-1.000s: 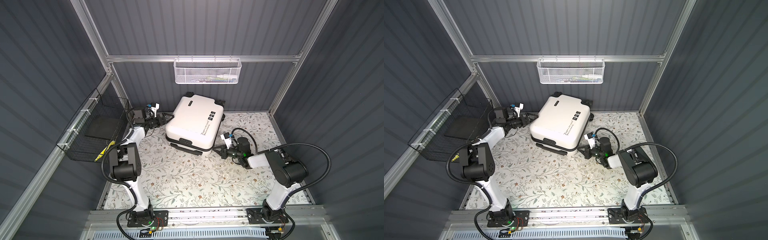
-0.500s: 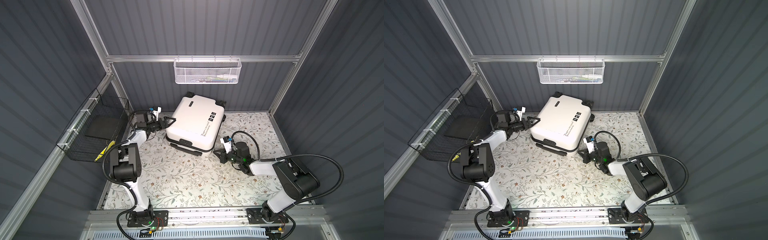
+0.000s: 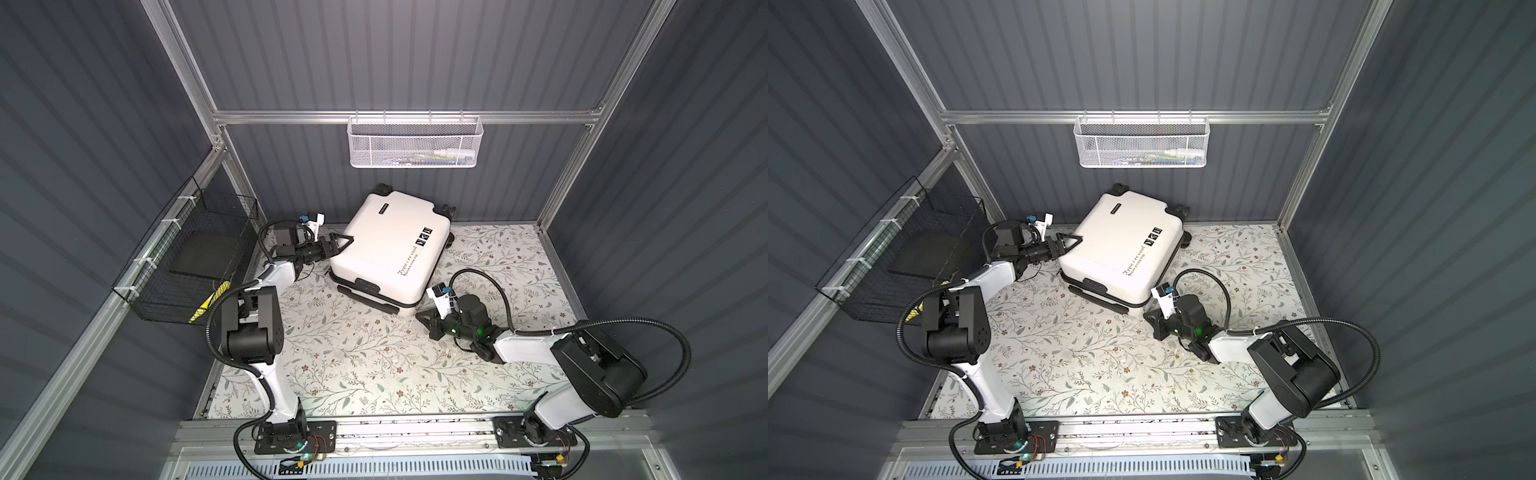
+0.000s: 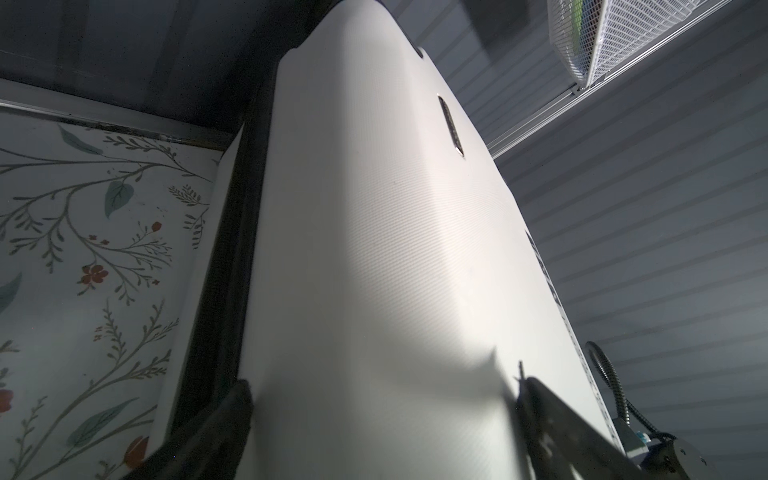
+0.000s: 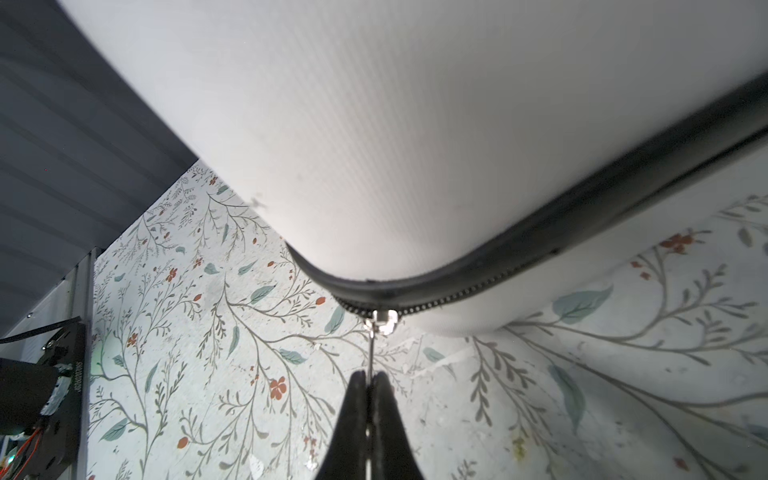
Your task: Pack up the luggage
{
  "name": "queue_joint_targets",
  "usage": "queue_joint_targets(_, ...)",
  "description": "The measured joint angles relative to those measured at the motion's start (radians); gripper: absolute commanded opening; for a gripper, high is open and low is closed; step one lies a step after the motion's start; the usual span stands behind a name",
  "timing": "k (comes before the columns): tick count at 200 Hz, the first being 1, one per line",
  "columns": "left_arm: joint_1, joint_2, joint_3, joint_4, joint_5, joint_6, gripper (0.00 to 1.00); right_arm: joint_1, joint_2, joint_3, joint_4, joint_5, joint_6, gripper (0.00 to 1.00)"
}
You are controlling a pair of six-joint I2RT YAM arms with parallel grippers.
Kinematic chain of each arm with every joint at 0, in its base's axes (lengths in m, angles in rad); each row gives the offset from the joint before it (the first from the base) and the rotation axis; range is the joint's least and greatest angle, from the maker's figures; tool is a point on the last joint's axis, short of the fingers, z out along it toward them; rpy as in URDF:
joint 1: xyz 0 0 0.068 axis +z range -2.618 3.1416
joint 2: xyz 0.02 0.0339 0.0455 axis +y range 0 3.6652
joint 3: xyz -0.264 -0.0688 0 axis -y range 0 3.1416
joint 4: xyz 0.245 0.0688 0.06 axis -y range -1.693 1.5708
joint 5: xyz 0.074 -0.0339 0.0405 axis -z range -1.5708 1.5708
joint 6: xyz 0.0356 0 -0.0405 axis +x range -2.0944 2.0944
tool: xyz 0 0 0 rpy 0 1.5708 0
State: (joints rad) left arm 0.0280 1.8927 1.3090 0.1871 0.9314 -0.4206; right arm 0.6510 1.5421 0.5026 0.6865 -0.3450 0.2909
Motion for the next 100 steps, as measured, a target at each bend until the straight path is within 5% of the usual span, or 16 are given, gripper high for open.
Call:
queue_joint_targets(64, -0.026, -0.092, -0.145, 0.108, -0.056, -0.037, 1.0, 0.025, -0.068, -0.057, 0.008, 0.078, 0.105, 0.0)
queue_joint_targets(100, -0.053, -0.125, -0.211, 0.183, -0.076, -0.08, 1.0, 0.135, -0.135, -0.076, -0.06, 0.219, 0.117, 0.0)
